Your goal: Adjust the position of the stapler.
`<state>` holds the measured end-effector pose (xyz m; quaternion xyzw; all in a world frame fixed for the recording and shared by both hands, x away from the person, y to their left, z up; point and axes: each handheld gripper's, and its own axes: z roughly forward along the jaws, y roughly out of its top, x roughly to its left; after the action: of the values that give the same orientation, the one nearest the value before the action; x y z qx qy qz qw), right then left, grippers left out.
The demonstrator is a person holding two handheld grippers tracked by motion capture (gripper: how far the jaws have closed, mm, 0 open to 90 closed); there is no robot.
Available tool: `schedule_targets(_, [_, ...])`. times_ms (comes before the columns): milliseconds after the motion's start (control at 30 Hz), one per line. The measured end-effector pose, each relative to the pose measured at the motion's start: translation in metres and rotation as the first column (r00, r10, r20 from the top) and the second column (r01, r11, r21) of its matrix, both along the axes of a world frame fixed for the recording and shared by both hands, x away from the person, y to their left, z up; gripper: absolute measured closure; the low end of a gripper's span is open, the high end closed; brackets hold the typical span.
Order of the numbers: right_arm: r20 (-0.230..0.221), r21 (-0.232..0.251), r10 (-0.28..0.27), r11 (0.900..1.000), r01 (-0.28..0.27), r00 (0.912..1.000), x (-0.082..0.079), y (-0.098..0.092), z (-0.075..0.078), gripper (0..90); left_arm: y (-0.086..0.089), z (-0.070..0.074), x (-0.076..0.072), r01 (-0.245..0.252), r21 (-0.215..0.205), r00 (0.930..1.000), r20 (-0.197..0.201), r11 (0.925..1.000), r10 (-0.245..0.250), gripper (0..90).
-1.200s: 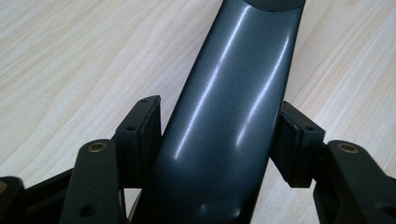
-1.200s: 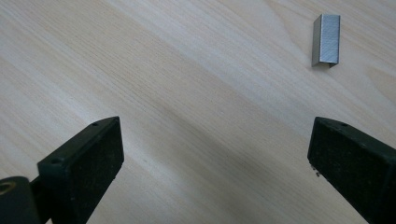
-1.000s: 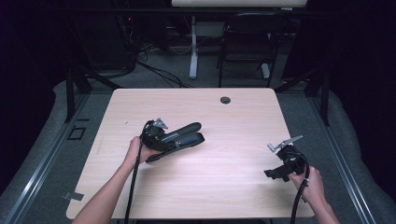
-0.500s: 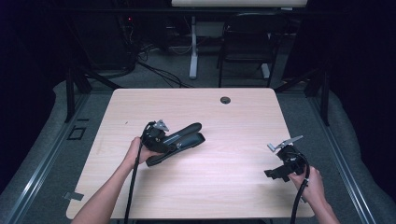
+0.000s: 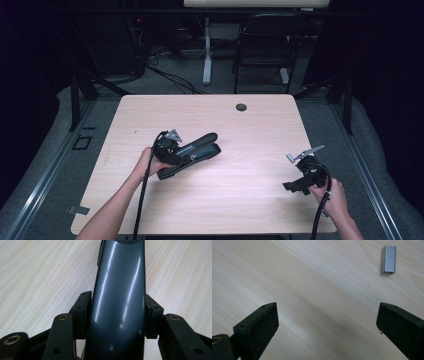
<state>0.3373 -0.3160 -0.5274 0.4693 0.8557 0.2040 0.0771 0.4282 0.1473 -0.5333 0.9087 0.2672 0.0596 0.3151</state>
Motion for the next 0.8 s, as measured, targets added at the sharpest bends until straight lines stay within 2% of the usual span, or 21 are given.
schedule_targets(667, [-0.016, -0.016, 0.013, 1.0, -0.013, 0.9998, 0.001, -0.001, 0.0, 4.0, -0.017, 0.001, -0.009, 0.082, 0.014, 0.9966, -0.006, 0.9966, -0.082, 51.2])
schedule_targets(800, [-0.011, 0.005, 0.005, 1.0, -0.005, 0.9999, 0.0, 0.0, -0.001, 4.1, -0.02, 0.001, -0.011, 0.098, 0.013, 0.9952, -0.007, 0.9951, -0.098, 51.2])
